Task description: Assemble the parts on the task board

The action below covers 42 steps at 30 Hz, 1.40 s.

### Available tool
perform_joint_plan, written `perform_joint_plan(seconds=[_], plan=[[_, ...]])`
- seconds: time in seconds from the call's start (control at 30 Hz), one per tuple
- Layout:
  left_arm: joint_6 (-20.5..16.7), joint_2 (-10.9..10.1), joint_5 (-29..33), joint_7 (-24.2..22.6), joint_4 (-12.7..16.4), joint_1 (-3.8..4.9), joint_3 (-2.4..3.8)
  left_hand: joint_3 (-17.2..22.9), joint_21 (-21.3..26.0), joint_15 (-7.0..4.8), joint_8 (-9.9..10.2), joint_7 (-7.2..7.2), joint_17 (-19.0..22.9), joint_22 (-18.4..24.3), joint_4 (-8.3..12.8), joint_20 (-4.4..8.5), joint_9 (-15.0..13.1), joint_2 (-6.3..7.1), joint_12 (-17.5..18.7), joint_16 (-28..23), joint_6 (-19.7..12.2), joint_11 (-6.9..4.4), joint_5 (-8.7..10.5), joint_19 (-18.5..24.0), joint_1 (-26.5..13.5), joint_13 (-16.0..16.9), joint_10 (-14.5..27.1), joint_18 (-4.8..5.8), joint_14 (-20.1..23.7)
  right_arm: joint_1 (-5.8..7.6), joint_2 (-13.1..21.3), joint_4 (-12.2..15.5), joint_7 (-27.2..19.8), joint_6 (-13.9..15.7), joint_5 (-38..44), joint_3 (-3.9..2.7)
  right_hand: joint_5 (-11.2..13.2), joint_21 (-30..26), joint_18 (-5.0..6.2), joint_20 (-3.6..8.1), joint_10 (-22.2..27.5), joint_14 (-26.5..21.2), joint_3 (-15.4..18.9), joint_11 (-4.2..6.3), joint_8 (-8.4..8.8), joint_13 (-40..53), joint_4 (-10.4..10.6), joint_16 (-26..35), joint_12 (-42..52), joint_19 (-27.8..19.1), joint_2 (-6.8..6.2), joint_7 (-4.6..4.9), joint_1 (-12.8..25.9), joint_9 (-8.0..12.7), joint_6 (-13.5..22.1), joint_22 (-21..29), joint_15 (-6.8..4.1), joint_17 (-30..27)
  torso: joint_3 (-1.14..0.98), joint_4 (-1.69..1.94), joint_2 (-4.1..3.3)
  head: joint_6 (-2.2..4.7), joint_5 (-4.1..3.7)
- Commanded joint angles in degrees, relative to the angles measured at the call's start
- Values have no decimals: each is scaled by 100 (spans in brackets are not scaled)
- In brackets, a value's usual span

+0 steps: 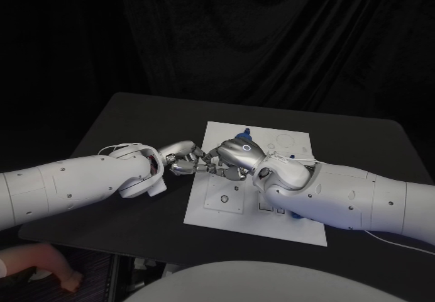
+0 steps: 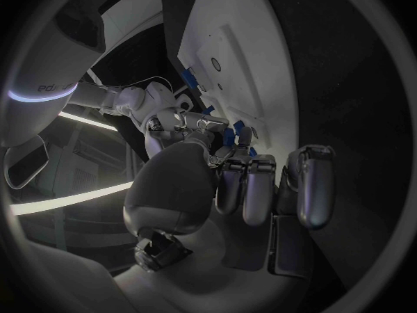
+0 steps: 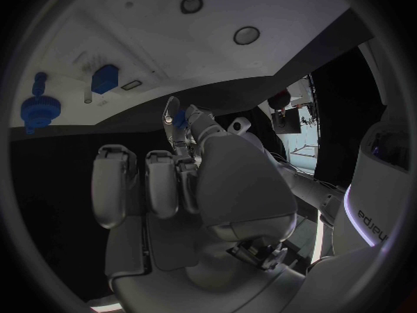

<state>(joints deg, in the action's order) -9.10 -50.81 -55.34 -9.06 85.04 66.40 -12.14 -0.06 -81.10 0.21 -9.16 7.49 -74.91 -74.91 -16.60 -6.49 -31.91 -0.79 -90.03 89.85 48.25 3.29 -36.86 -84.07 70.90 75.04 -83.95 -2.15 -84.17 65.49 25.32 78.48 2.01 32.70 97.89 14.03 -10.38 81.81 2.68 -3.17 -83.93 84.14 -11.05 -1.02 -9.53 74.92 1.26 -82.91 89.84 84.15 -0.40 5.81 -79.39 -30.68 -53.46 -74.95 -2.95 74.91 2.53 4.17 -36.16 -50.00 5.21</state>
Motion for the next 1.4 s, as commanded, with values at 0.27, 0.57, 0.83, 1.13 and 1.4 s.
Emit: perform_joint_plan(seconds=[0.27, 0.57, 0.83, 1.13, 1.4], plan=[[133, -2, 1, -53, -1, -5, -4, 63, -25, -82, -158, -76, -1509, -1217, 8, 72, -115, 38, 3, 15, 218, -87, -405, -84, 142, 1496, -605, -9, -583, -7, 9, 13, 10, -24, 15, -10, -38, 21, -74, 21, -607, 415, -4, 44, -5, 1508, -29, -25, 16, 263, -1, -30, -66, -5, 22, -1251, -37, 632, 1, 1, -2, 0, -2], [167, -3, 1, -35, -5, -6, -4, 177, -70, -245, -881, -274, -1509, -1232, -3, 228, -1045, 106, 3, 15, 300, -270, -956, -114, 306, 1496, -605, 3, -583, -7, 11, 26, -11, 8, 15, -10, -38, 21, -74, 21, -607, 415, -4, 44, -5, 1508, -29, -25, 16, 263, -1, -30, -66, -5, 22, -1251, -37, 632, 0, 0, -1, 0, -2], [185, -1, 1, -51, -21, -7, -5, 404, -80, -332, -1291, -386, -1509, -1236, 25, 310, -1705, 210, 3, 15, 290, -370, -1586, -121, 441, 1496, -605, 6, -583, -8, 13, 29, -20, 23, 15, -10, -44, 24, -75, 22, -607, 415, -6, 45, -4, 1508, -32, -24, 16, 264, 0, -31, -72, -13, 21, -1252, -37, 630, 0, 0, 0, 0, 2], [79, 23, 1, -196, -35, -10, -5, 607, -67, -349, -1307, -383, -1509, -1232, 51, 334, -1887, 238, 3, 15, 203, -381, -1817, -111, 569, 1496, -605, 4, -583, -9, 4, 32, -28, 6, 15, -10, -54, 24, -74, 24, -607, 415, -3, 51, 10, 1508, -37, -26, 16, 263, -8, -25, -77, -28, 43, -1252, -41, 631, 0, 3, 2, 0, 12], [-44, 29, 2, -352, -40, -12, -5, 807, -89, -360, -1313, -415, -1509, -1239, 119, 343, -1969, 256, 3, 15, 382, -402, -1647, -119, 741, 1496, -605, 10, -583, -10, -2, 25, -1, -58, 15, -10, -62, 17, -72, 31, -607, 411, 6, 62, 77, 1508, -29, -14, 16, 259, -20, -10, -65, -52, 146, -1249, -51, 611, 0, 0, 1, 0, 22]])
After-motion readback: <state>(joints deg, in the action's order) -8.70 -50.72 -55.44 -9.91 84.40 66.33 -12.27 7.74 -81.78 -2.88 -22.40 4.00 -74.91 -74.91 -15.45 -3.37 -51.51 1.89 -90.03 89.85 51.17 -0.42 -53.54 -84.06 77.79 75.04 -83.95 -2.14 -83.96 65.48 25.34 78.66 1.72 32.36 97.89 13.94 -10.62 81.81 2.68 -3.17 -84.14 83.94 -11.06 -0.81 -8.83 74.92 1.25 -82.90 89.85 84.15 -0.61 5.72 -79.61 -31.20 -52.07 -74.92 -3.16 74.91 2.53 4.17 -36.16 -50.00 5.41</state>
